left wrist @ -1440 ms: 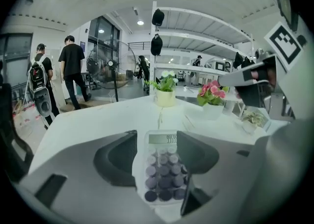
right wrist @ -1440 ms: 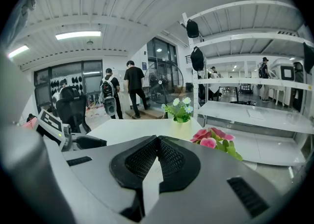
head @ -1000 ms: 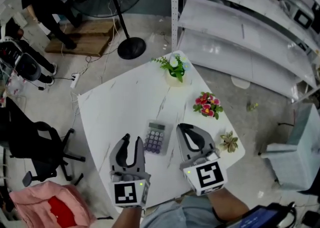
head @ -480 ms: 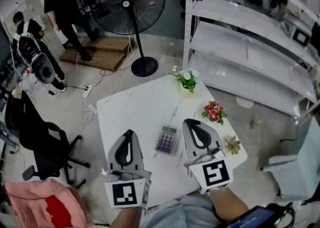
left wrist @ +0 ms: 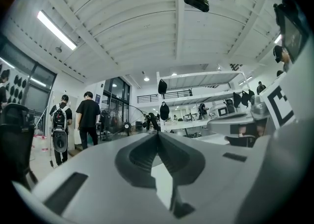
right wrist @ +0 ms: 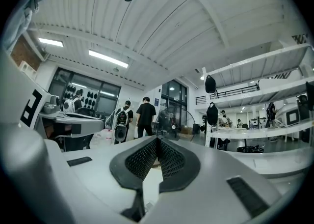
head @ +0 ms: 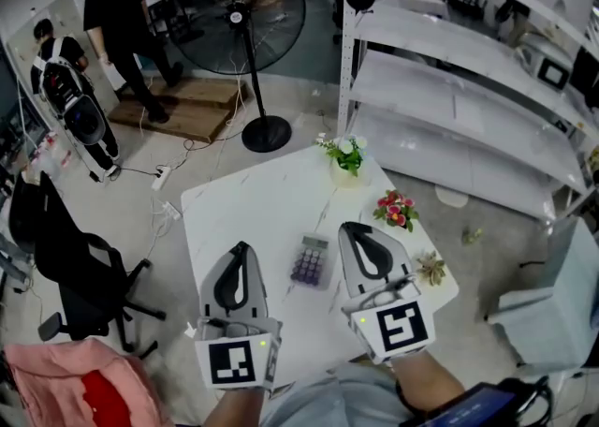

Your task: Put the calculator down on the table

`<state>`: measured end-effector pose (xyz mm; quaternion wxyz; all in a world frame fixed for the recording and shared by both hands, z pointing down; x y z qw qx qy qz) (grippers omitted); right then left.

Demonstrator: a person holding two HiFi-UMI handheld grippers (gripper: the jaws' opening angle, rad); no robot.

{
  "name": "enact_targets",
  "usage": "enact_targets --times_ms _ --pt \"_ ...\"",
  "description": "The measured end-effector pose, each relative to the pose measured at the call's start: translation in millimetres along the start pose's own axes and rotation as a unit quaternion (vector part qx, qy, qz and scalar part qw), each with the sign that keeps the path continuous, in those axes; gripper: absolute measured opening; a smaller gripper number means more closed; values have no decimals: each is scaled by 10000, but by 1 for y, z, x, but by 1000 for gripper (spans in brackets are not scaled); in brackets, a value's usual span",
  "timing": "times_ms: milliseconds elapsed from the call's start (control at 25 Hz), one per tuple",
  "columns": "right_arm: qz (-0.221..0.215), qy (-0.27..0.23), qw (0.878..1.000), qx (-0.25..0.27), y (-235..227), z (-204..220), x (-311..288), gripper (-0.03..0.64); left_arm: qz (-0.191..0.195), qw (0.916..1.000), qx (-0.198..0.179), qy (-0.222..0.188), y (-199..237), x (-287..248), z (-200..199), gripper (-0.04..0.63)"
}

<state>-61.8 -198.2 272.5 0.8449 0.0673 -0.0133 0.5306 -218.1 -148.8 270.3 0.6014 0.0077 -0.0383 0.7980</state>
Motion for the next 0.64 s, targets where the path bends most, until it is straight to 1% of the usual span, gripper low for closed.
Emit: enact_targets --times_ms 360,640 --pt "17 36 10000 -7 1 2 6 15 25 10000 -15 -7 -3 5 1 8" --pt "36 78 10000 -17 -3 7 7 15 54 10000 11 70 -8 2 7 8"
Point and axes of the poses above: the fingertips, and each gripper's own axes: x backward along the fingers, y to its left, z out of its underside, the point moved 3 cm from there along x, backward along the fingers, and after that the axes turned 10 degrees about z, right-handed, at the moved point
